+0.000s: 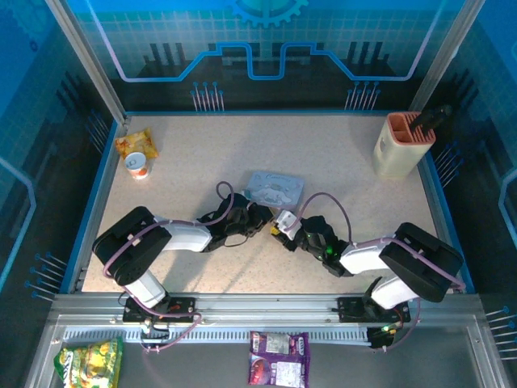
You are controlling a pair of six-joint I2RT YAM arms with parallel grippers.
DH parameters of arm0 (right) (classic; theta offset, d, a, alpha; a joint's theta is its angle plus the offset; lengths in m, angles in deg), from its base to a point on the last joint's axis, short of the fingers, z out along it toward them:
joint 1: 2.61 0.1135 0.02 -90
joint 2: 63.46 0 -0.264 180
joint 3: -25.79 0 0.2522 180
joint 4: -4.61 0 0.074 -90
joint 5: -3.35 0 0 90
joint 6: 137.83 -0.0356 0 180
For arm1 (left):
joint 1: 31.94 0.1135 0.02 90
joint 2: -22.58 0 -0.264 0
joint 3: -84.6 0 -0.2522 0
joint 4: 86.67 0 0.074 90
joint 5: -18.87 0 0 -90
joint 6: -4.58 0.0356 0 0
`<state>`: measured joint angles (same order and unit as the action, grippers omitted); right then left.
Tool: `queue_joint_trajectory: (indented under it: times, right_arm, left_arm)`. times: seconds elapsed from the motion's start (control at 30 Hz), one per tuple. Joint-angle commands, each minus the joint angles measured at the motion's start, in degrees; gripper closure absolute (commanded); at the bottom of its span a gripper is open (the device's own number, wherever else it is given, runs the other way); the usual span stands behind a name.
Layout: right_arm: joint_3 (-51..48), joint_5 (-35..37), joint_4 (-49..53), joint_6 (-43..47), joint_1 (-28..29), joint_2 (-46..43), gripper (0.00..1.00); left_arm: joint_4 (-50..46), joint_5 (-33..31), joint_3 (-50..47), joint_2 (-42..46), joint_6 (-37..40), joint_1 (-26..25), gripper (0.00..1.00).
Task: Unlock a padlock with a key
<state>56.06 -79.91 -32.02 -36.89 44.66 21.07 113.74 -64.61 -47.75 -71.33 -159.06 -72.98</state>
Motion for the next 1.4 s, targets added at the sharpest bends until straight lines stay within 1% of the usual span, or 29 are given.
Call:
queue_joint_trajectory:
  times: [0.0, 0.1, 0.2, 0.3, 0.47, 0.63, 1.1, 1.17, 1.2, 1.37]
  right_arm:
    - [1.40, 1.68, -3.18, 2.36, 1.57, 1.37, 0.65]
    - [1.82, 3.42, -3.11, 3.28, 2.45, 2.46, 0.66]
    - [2.09, 5.26, -3.22, 3.47, 2.74, 2.84, 0.63]
    - [2.03, 7.36, -4.03, 3.87, 2.90, 3.14, 0.62]
    - [2.22, 8.84, -3.93, 3.83, 2.89, 3.44, 0.69]
    - [2.44, 9.09, -4.12, 3.82, 2.92, 4.25, 0.71]
    - [3.45, 11.85, -7.30, 3.92, 3.30, 8.04, 0.80]
    - [3.59, 11.88, -7.74, 3.41, 3.30, 8.32, 0.83]
    - [3.77, 11.93, -7.59, 3.05, 3.35, 8.46, 0.86]
    - [4.50, 11.28, -7.05, 0.25, 3.47, 7.69, 0.87]
  left_arm:
    - [2.13, 2.27, -0.66, 2.41, -2.54, 0.27, 0.97]
    - [2.47, 2.18, -0.75, 2.59, -2.64, 0.36, 0.96]
    - [2.41, 2.03, -0.71, 2.76, -2.89, 0.38, 0.97]
    - [2.37, 2.08, -0.45, 2.77, -2.82, 0.39, 0.97]
    - [2.33, 2.00, -0.45, 2.93, -2.95, 0.46, 0.97]
    - [1.78, 1.91, -0.60, 3.56, -2.97, 0.58, 0.96]
    - [1.29, 1.47, -0.69, 3.65, -3.15, 0.54, 0.97]
    - [1.42, 1.65, -0.33, 3.25, -3.12, 0.65, 0.96]
    - [1.66, 1.74, -0.06, 3.00, -3.08, 0.56, 0.97]
    - [0.95, 1.75, 0.36, 2.28, -2.98, 0.65, 0.96]
